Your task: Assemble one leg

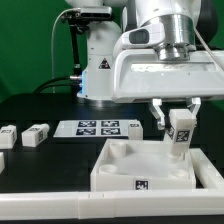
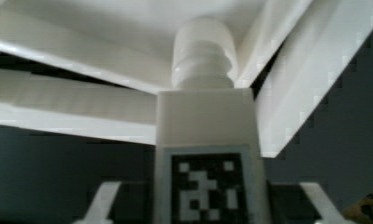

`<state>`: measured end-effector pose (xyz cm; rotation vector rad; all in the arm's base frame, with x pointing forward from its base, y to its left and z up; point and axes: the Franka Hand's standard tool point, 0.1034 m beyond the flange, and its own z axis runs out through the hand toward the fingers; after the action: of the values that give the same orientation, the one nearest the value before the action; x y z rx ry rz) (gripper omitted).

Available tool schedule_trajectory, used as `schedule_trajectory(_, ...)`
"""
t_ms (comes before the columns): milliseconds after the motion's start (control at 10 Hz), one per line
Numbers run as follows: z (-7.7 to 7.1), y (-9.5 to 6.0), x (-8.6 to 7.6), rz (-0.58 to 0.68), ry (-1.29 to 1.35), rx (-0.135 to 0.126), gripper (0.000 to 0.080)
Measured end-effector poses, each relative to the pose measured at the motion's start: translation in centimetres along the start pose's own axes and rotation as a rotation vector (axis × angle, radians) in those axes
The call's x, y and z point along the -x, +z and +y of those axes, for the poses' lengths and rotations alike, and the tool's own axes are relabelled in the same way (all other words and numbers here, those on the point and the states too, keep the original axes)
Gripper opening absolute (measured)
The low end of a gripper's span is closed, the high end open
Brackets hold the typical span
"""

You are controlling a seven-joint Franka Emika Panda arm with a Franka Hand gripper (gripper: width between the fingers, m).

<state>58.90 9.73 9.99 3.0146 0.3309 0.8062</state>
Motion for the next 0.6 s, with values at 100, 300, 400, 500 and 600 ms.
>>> schedule_trajectory(100,0.0,0.0,0.0,0.000,0.004,0.000,0.0290)
schedule_trajectory(300,0.0,0.0,0.0,-0.001,0.008,0.001,0.0290)
schedule_trajectory(400,0.0,0.2,0.2,-0.002,0.008,0.001,0.0290)
schedule_trajectory(500,0.1,0.8,0.6,-0.009,0.010,0.003,0.0290)
schedule_trajectory(600,-0.1,1.1,0.5,-0.008,0.008,0.001,0.0290)
